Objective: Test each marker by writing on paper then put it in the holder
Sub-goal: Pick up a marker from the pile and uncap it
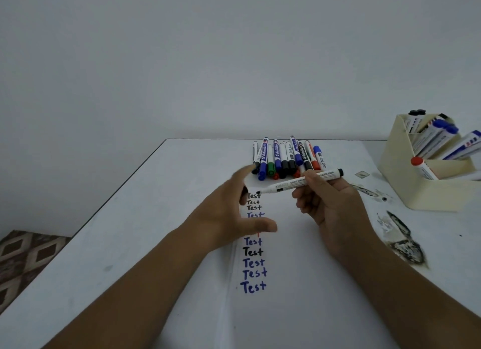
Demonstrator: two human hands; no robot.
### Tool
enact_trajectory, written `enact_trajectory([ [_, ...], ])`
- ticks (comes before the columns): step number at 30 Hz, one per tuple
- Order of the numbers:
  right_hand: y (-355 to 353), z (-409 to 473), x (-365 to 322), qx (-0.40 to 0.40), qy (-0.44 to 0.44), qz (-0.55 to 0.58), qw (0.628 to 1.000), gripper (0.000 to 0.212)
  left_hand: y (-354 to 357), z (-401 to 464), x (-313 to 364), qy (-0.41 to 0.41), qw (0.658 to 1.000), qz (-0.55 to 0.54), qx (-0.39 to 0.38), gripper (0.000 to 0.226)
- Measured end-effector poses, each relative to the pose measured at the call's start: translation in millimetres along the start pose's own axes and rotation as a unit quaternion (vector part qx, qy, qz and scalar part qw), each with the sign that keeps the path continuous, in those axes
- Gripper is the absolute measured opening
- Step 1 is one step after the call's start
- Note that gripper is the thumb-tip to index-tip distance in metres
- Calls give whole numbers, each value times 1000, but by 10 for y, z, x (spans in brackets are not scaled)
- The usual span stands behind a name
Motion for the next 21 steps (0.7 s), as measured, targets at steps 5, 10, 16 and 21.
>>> enact_trajectory([
  [5,-46,51,4,23,9,37,999,19,-32,45,-313,-52,995,83,9,108],
  [10,-54,61,23,23,9,37,999,19,42,91,-404,-55,972,208,-98,117],
  [16,-60,72,32,18,10,40,999,15,17,30,-377,-70,981,132,-126,101],
  [21,-51,81,44,15,11,39,999,13,8,46,-435,-92,983,113,-108,109],
])
Point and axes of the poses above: each hand's wrist, its own z-axis towards the middle knuckle, its own y-axis out of the palm, x = y × z, the point moved 3 cm from there along z, towards the middle knuckle, and after that the axes turned 6 degrees about y, right-handed, at the moved point
